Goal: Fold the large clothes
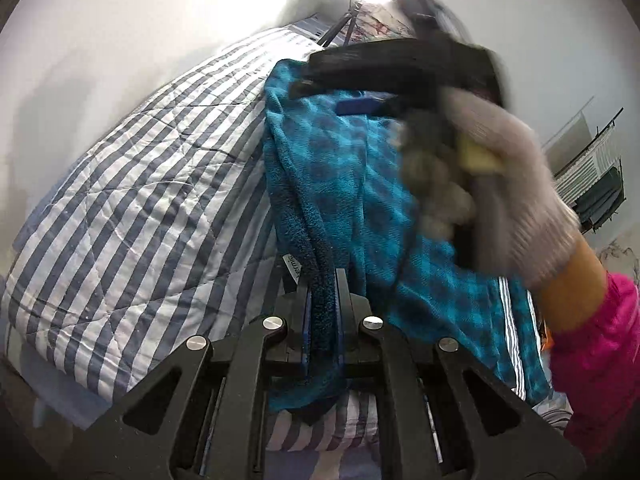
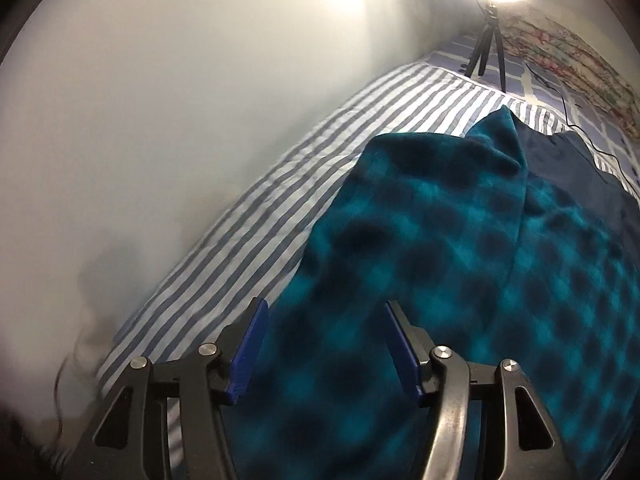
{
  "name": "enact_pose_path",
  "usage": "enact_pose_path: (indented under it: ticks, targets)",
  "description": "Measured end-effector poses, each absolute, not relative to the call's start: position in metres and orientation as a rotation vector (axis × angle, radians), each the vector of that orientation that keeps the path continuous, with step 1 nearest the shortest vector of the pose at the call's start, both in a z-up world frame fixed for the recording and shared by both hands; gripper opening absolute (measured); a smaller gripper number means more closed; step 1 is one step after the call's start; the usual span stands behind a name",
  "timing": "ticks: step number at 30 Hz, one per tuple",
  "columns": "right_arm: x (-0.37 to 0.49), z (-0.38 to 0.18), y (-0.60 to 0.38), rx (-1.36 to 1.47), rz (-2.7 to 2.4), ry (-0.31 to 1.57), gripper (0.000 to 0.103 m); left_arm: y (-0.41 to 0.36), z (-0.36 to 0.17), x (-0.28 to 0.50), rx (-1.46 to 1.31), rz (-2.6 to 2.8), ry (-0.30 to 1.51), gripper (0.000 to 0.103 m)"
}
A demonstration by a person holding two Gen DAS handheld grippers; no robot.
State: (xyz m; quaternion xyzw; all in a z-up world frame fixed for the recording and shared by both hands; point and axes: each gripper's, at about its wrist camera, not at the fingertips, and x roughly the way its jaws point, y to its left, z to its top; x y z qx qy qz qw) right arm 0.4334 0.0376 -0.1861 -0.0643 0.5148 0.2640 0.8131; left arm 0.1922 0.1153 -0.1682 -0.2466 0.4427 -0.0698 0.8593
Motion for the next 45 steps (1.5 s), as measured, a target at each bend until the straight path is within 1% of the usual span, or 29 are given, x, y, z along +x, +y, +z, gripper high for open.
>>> enact_pose_path:
  ticks: [5,8,12,14,15,16,17,18,19,27,35,38,41,43,45]
  targets:
    - [0.467,-0.211,0.067,-0.166,0.504,1.133,0.061,0.118,-0.177,0.197,-0.534,-0.151,0.943,0.006]
    - [0.482,-0.227,0.076,-0.169,0.464,1.165,0.057,0.121,-0.181,0.197,-0.541,-0.149,0.947,0.006]
    - [0.489,-0.241,0.084,-0.204,0.437,1.177,0.056,0.123,-0.181,0.194,-0.539,-0.155,0.946,0.006]
    - [0.488,-0.243,0.089,-0.270,0.410,1.168,0.045,0.120,-0.179,0.193,-0.527,-0.160,0.945,0.006]
    - [0.488,-0.244,0.090,-0.301,0.393,1.161,0.030,0.117,-0.178,0.193,-0.524,-0.163,0.944,0.006]
    - [0.490,-0.243,0.091,-0.314,0.391,1.158,0.023,0.115,-0.177,0.193,-0.522,-0.167,0.943,0.006]
    - [0.491,-0.240,0.087,-0.307,0.396,1.157,0.018,0.113,-0.176,0.193,-0.518,-0.172,0.941,0.006]
    - [0.492,-0.238,0.083,-0.293,0.397,1.157,0.009,0.110,-0.174,0.193,-0.511,-0.175,0.938,0.006]
    - [0.493,-0.235,0.076,-0.257,0.411,1.161,0.007,0.107,-0.173,0.193,-0.499,-0.178,0.935,0.006]
    - [0.492,-0.208,0.004,0.140,0.526,1.108,0.005,0.075,-0.159,0.191,-0.395,-0.230,0.911,0.006]
    - [0.476,-0.191,-0.085,0.370,0.556,1.004,0.005,0.029,-0.149,0.190,-0.282,-0.306,0.902,0.006]
    - [0.471,-0.193,-0.112,0.424,0.543,0.980,0.005,0.007,-0.149,0.189,-0.217,-0.334,0.904,0.006]
    - [0.461,-0.201,-0.152,0.544,0.546,0.941,0.005,-0.014,-0.153,0.187,-0.162,-0.360,0.918,0.006]
    - [0.459,-0.219,-0.181,0.672,0.521,0.963,0.005,-0.024,-0.157,0.186,-0.136,-0.370,0.931,0.006]
    - [0.460,-0.236,-0.195,0.693,0.468,1.013,0.006,-0.032,-0.165,0.186,-0.117,-0.379,0.953,0.006]
